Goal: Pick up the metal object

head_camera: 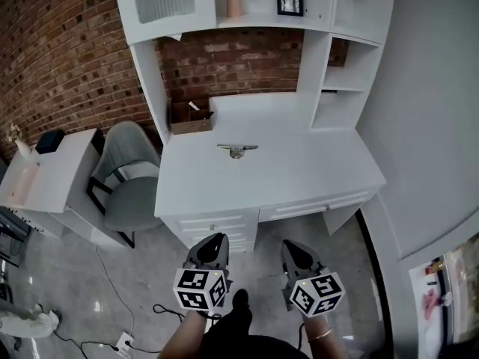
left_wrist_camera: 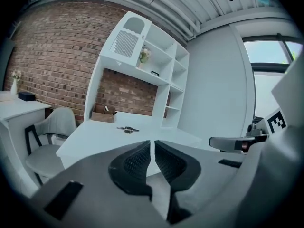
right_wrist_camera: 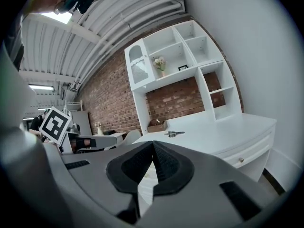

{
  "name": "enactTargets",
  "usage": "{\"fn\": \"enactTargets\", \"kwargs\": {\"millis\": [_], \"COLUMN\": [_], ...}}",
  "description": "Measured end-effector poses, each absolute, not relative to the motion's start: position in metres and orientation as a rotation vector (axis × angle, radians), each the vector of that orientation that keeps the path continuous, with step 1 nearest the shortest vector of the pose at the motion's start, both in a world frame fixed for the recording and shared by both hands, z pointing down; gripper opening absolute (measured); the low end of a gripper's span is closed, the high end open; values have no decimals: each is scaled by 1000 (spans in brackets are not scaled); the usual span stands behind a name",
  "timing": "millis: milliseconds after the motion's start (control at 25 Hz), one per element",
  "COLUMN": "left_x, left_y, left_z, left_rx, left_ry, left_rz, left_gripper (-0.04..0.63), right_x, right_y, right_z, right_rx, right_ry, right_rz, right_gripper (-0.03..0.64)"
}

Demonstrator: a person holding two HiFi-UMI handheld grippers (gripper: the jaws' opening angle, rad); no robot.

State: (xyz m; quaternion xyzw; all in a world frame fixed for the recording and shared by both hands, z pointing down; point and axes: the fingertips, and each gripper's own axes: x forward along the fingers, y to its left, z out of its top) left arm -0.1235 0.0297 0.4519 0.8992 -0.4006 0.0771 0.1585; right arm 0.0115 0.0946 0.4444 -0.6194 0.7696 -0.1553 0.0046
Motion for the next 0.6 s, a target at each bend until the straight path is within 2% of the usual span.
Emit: {"fn": "enactTargets", "kwargs": {"millis": [600], "left_x": [-104], "left_y": [-100], "left_z": [470], "left_rx": [2514], "left_ry": [-1030], "left_rz": [217], "left_gripper": [111], "right_x": [23], "right_y": [-32], "right_z": [448], "right_rx": [-1991], "right_ry": [2380], "right_rz": [-527], "right_gripper": [5]}}
